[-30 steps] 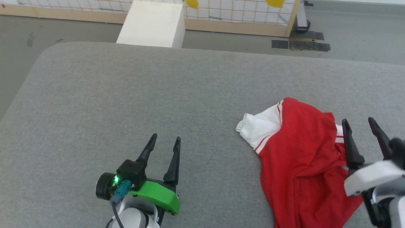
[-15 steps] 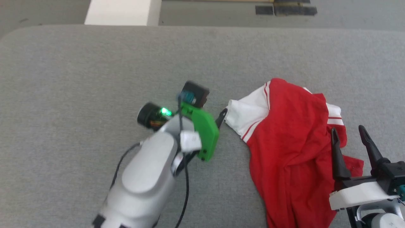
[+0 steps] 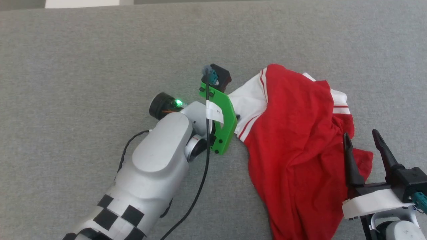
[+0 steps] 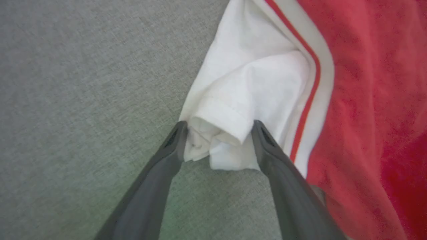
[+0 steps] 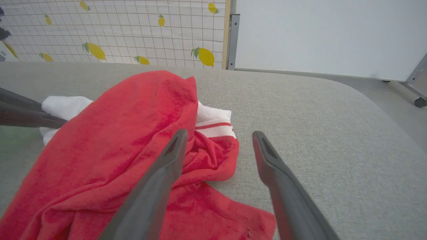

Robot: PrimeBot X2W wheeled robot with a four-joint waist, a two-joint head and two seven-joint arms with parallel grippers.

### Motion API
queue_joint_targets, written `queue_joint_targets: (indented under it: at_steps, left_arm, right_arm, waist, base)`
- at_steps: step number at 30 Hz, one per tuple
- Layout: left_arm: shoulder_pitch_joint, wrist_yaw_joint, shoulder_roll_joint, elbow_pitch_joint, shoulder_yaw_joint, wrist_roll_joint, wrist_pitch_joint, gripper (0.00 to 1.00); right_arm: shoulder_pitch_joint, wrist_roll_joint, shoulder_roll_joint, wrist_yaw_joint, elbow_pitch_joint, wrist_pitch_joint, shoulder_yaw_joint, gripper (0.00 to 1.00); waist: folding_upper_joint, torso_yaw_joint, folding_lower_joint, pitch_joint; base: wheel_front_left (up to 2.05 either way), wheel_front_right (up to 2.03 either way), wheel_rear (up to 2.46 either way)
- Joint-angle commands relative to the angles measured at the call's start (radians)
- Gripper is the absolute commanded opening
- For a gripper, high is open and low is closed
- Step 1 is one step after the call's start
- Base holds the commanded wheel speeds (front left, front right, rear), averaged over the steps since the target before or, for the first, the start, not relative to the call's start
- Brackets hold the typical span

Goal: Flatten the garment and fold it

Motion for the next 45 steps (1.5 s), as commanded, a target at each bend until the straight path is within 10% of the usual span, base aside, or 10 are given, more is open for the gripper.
queue_joint_targets:
  at_steps: [1, 2, 11, 22, 33, 34, 35, 36, 45]
  left_arm:
    - [-0.014, -0.007, 0.004, 0.007, -0.014, -0.021, 0.0, 0.25]
    - [-0.016, -0.007, 0.005, 0.007, -0.02, -0.033, -0.013, 0.0]
    - [0.0, 0.005, 0.035, -0.003, -0.013, -0.064, -0.156, 0.0]
    - [0.212, 0.164, 0.189, -0.212, 0.124, -0.059, -0.391, 0.0]
    - [0.508, 0.243, 0.274, -0.251, 0.18, -0.137, -0.373, 0.0]
    - [0.52, 0.243, 0.276, -0.246, 0.177, -0.138, -0.371, 0.21]
    - [0.529, 0.247, 0.277, -0.242, 0.176, -0.137, -0.375, 0.87]
    - [0.535, 0.253, 0.275, -0.239, 0.178, -0.136, -0.381, 1.0]
    - [0.547, 0.264, 0.255, -0.287, 0.221, -0.114, -0.597, 1.0]
  right_arm:
    - [-0.022, 0.005, 0.003, -0.002, 0.008, -0.01, 0.004, 1.0]
    - [-0.023, 0.006, 0.003, -0.002, 0.014, -0.012, 0.004, 1.0]
    - [-0.013, -0.004, 0.003, -0.002, 0.055, -0.017, -0.016, 1.0]
    - [0.03, -0.014, 0.003, -0.002, 0.061, 0.018, -0.05, 1.0]
    - [0.047, -0.013, 0.004, -0.002, 0.093, 0.053, -0.051, 1.0]
    - [0.048, -0.013, 0.004, -0.002, 0.096, 0.056, -0.05, 1.0]
    - [0.049, -0.013, 0.004, -0.002, 0.1, 0.059, -0.049, 1.0]
    - [0.05, -0.013, 0.004, -0.002, 0.102, 0.06, -0.049, 1.0]
    - [0.033, -0.016, 0.001, -0.002, 0.08, 0.092, -0.065, 1.0]
  waist:
    - [0.0, -0.01, 0.0, 0.011]
    - [0.0, -0.009, 0.0, 0.011]
    - [0.0, 0.045, 0.0, -0.054]
    - [0.0, 0.167, 0.0, -0.165]
    - [0.0, 0.231, 0.0, -0.202]
    - [0.0, 0.233, 0.0, -0.205]
    - [0.0, 0.235, 0.0, -0.209]
    - [0.0, 0.236, 0.0, -0.211]
    - [0.0, 0.253, 0.0, -0.246]
  base:
    - [0.0, 0.0, 0.0]
    - [0.0, 0.0, 0.0]
    - [0.0, 0.0, 0.0]
    - [0.0, 0.0, 0.0]
    - [0.0, 0.0, 0.0]
    - [0.0, 0.0, 0.0]
    - [0.0, 0.0, 0.0]
    - [0.0, 0.0, 0.0]
    - [0.0, 0.0, 0.0]
